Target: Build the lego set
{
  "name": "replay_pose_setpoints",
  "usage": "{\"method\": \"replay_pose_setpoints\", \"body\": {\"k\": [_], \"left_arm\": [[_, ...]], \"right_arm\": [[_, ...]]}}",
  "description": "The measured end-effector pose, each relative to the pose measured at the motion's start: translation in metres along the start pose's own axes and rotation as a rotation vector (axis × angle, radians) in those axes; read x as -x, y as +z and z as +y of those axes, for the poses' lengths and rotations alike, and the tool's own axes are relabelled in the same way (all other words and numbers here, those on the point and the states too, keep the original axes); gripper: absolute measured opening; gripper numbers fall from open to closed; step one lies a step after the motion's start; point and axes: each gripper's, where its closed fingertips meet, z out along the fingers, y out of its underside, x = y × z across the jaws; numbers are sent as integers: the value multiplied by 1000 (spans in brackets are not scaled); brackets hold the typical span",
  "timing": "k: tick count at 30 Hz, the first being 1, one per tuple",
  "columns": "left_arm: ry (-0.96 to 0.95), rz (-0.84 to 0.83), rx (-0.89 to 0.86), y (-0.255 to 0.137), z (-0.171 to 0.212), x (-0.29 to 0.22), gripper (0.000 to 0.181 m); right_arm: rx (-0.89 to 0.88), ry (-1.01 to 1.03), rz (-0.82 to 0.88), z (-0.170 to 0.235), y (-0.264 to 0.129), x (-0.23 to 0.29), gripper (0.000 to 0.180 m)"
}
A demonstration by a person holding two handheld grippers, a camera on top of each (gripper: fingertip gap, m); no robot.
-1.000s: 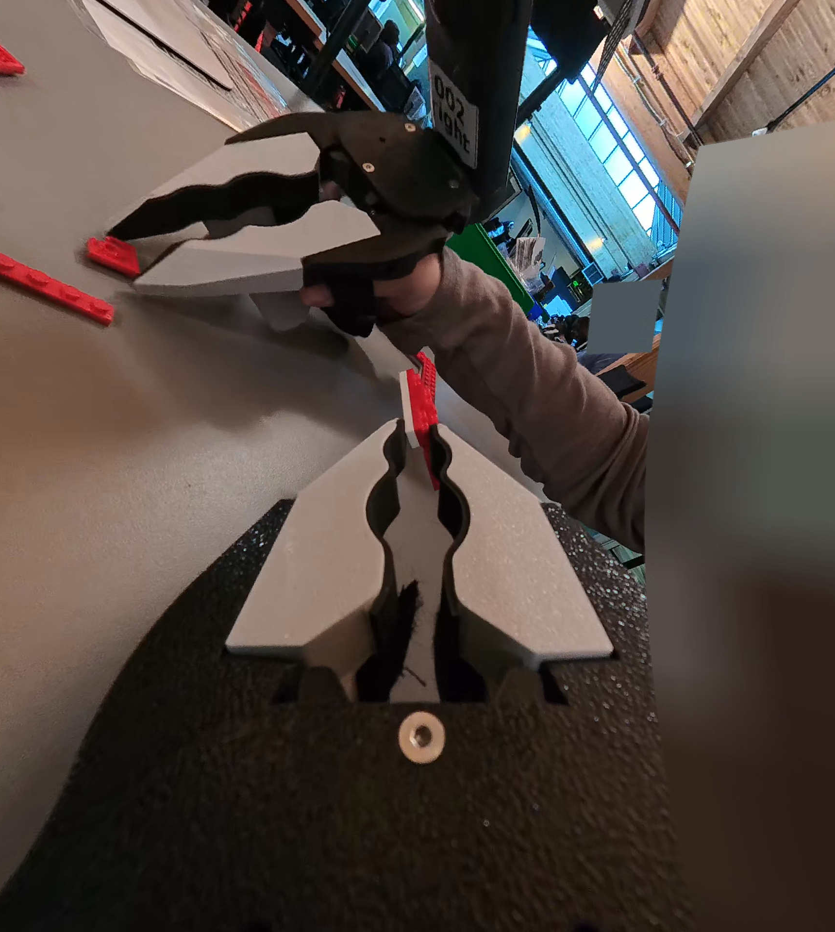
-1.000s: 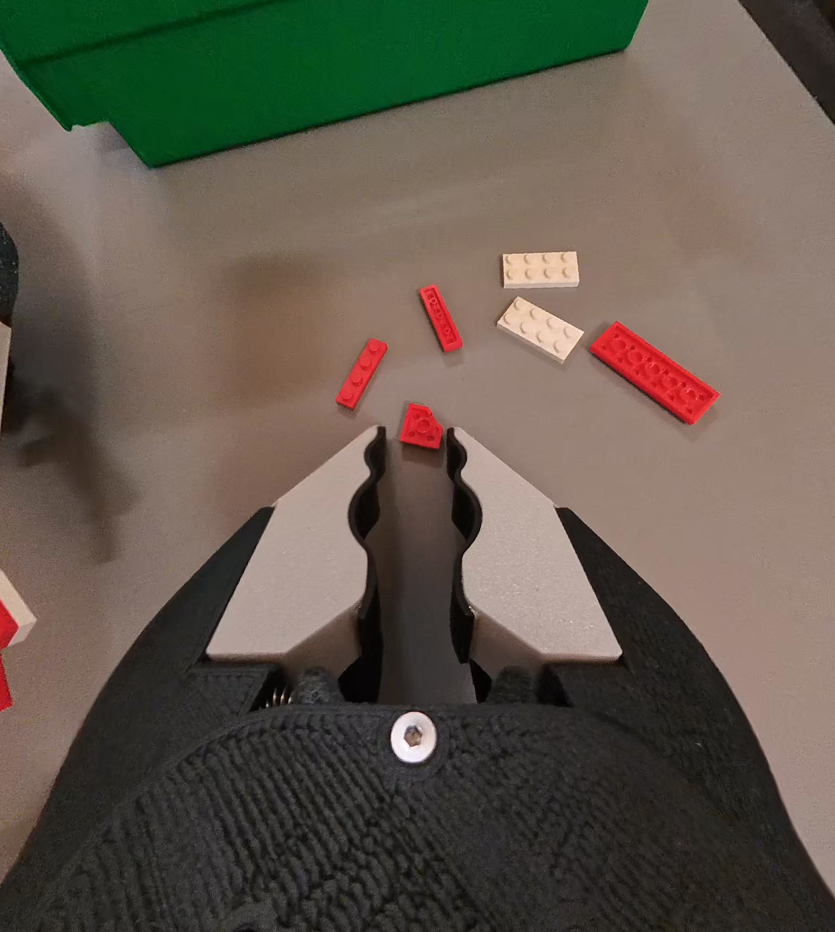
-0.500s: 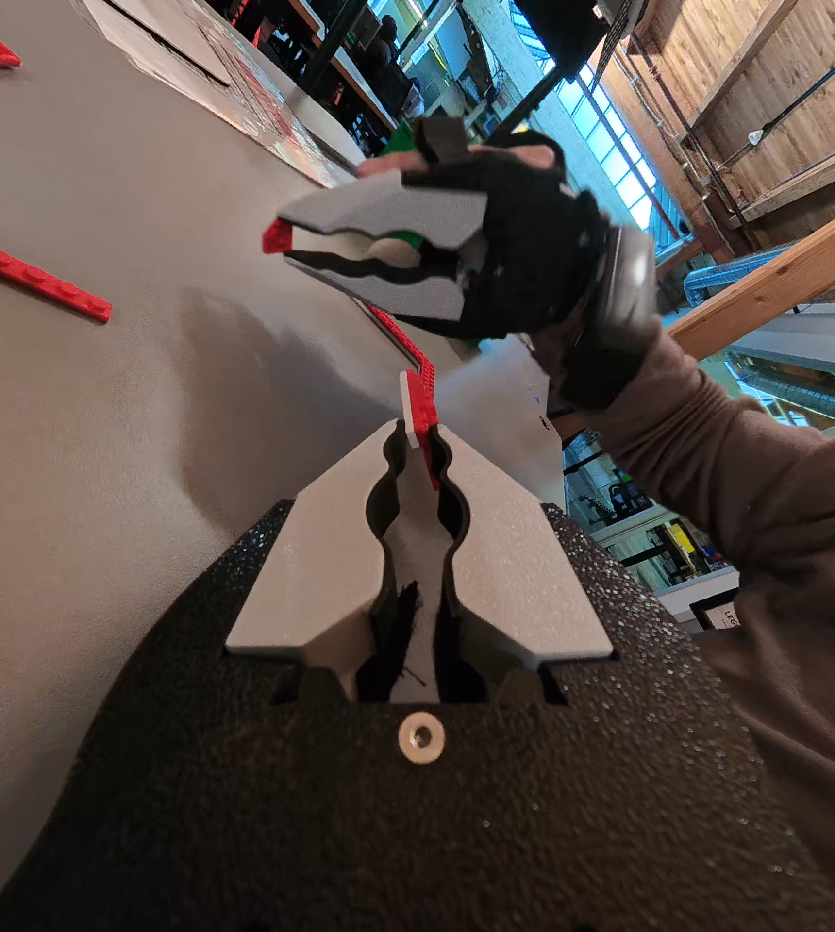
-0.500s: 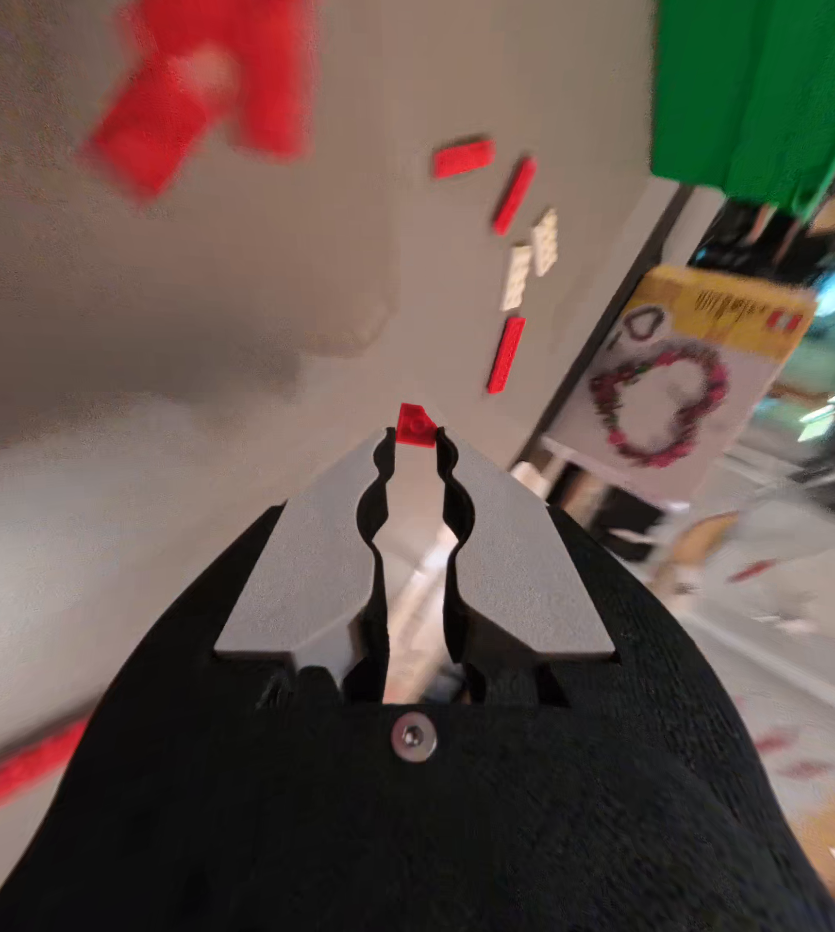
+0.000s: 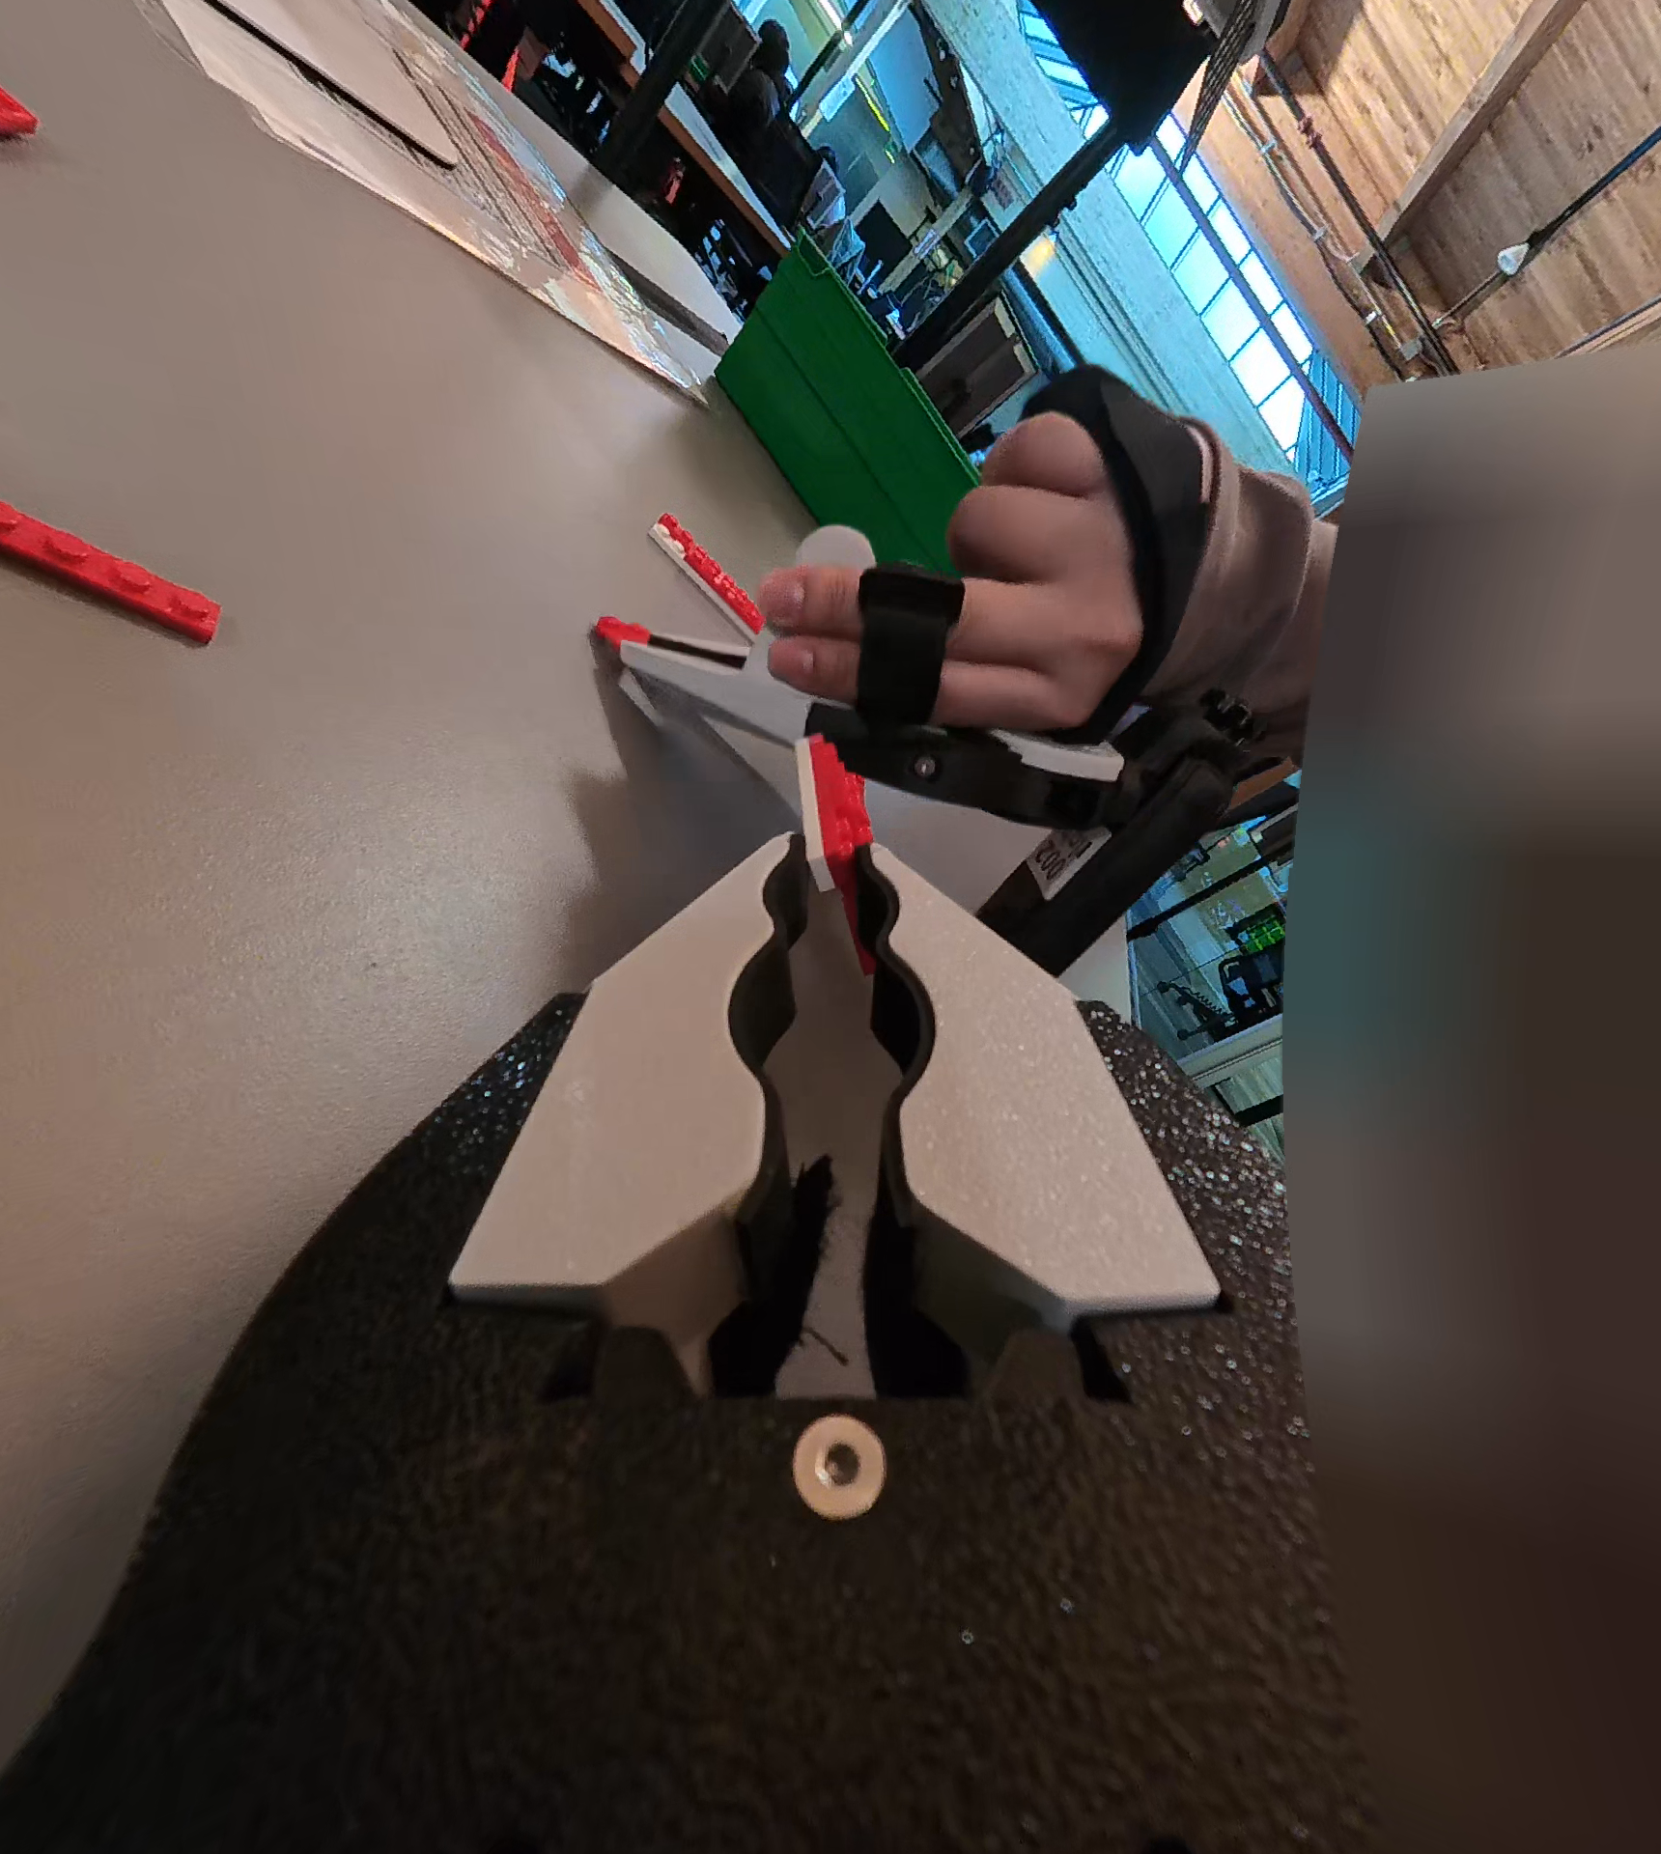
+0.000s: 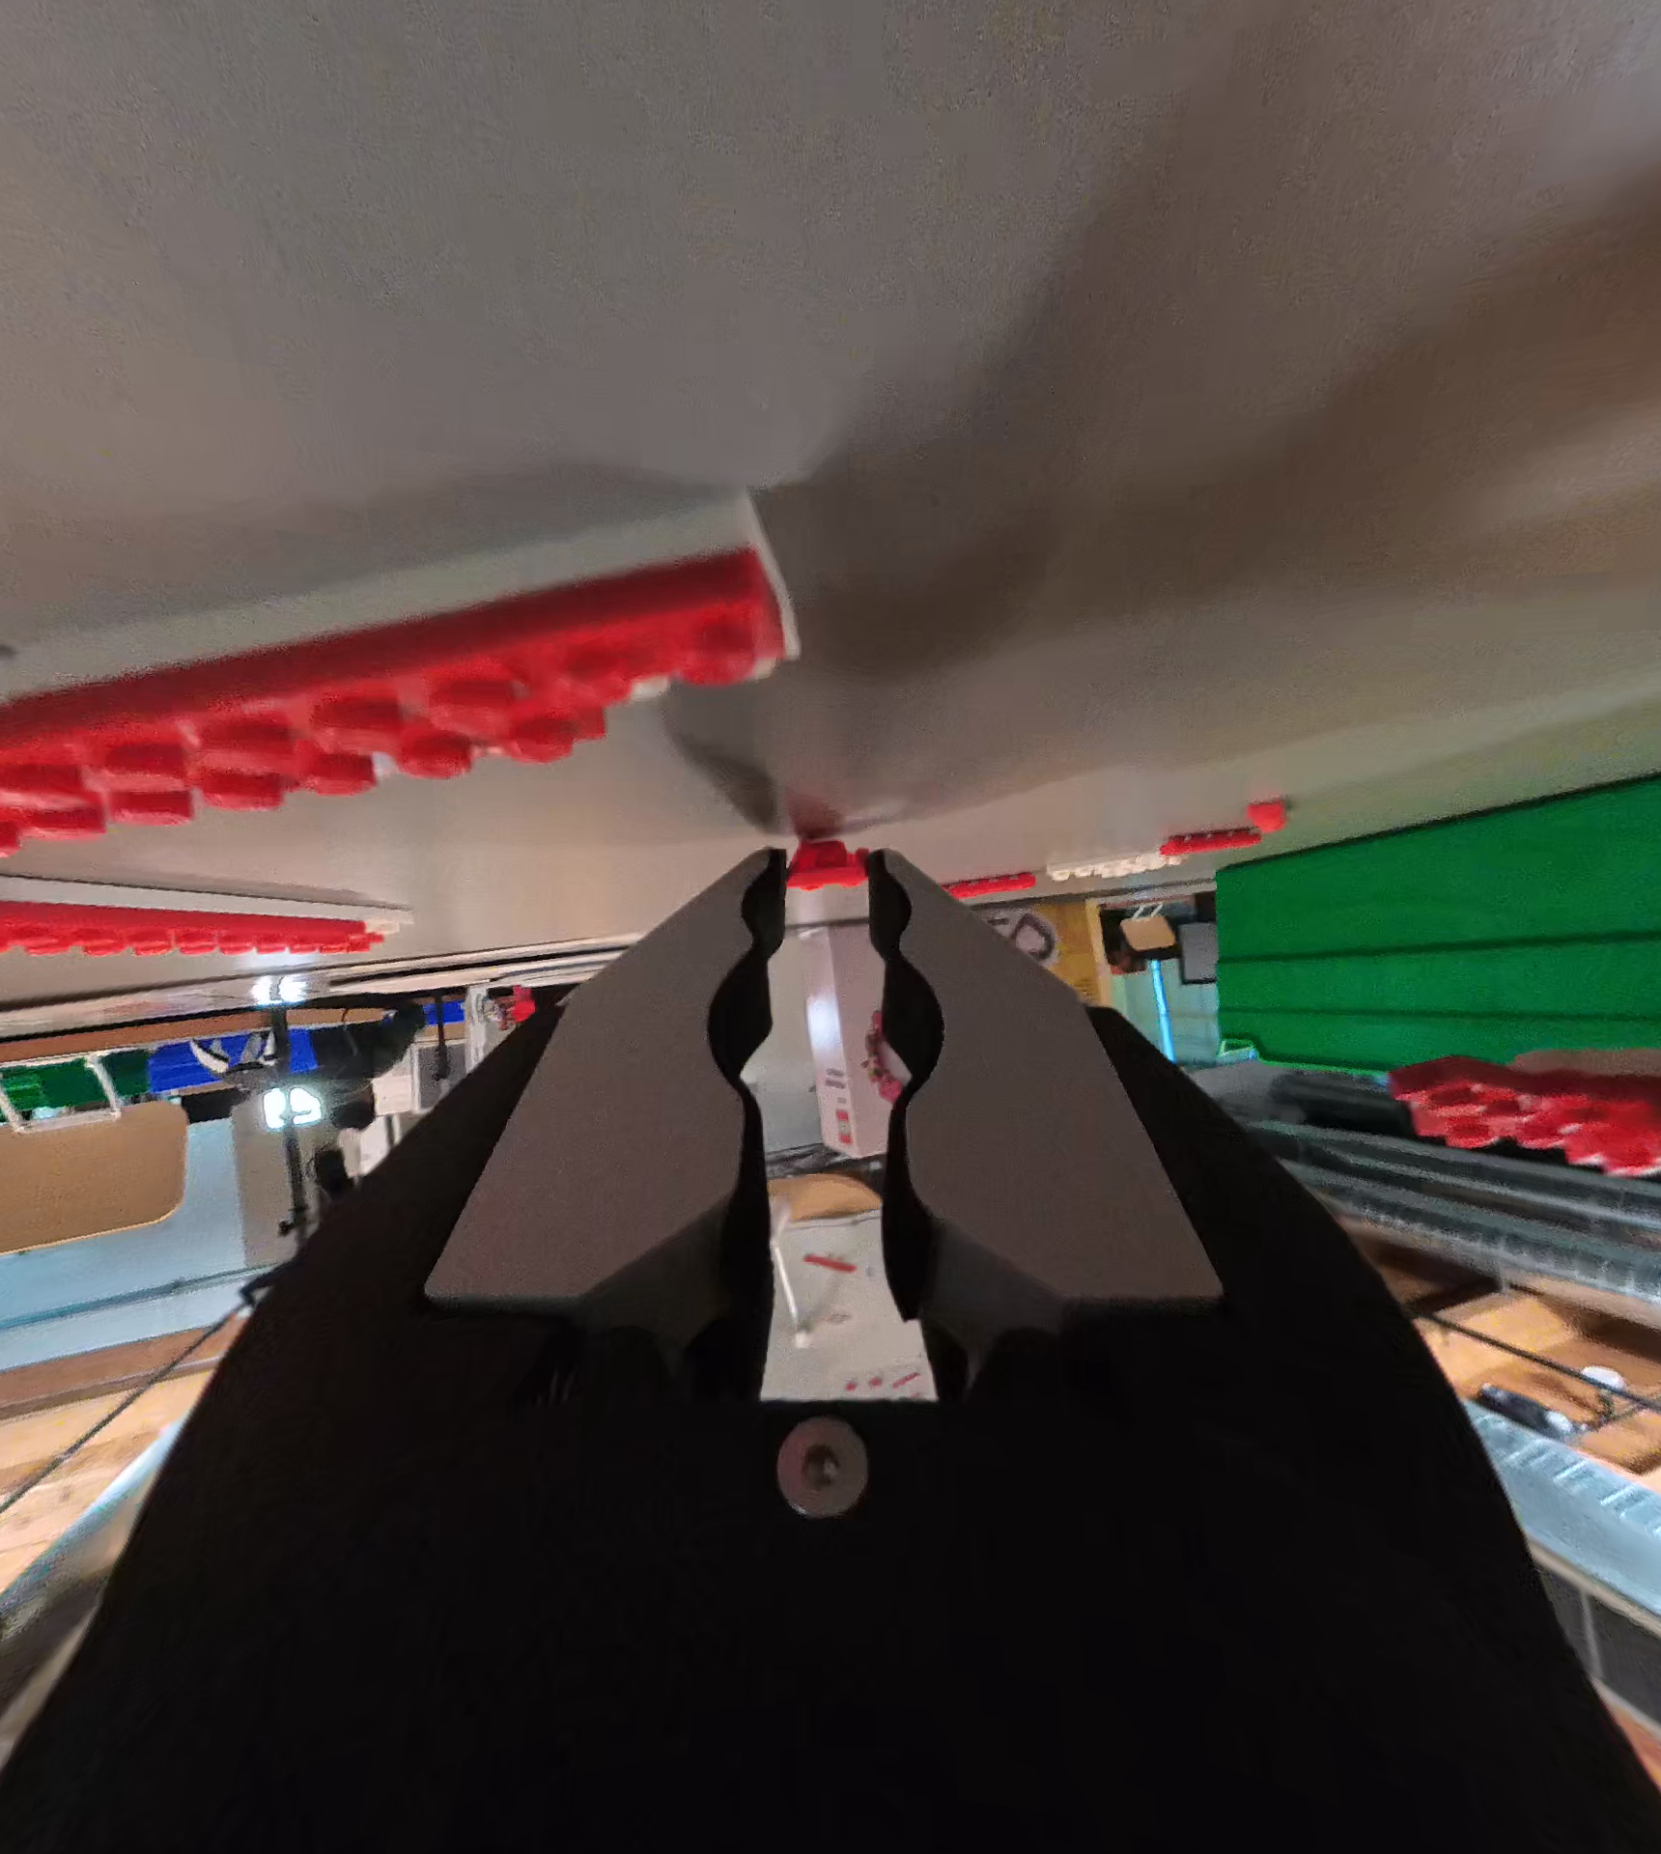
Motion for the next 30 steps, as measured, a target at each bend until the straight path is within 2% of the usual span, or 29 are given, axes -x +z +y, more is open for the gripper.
{"method": "replay_pose_setpoints", "body": {"k": [6, 13, 17, 20, 23, 27, 30], "left_arm": [[3, -1, 2, 0, 0, 0, 7], [5, -1, 8, 1, 1, 0, 7], [8, 1, 13, 1, 2, -1, 7], [6, 3, 10, 1, 1, -1, 7], [1, 7, 5, 0, 0, -1, 7], [-9, 12, -2, 0, -1, -1, 7], [-10, 13, -2, -1, -1, -1, 7]], "right_arm": [[16, -162, 20, -7, 0, -5, 14], [-49, -215, 43, -12, -3, -15, 15], [-81, -174, 52, -13, -5, -21, 32], [-93, -49, 23, -11, -9, -18, 53], [-62, 326, -23, 6, -11, -11, 60], [-82, 1198, -6, 32, -13, -10, 56], [-251, 1747, 137, 45, -25, -25, 48]]}}
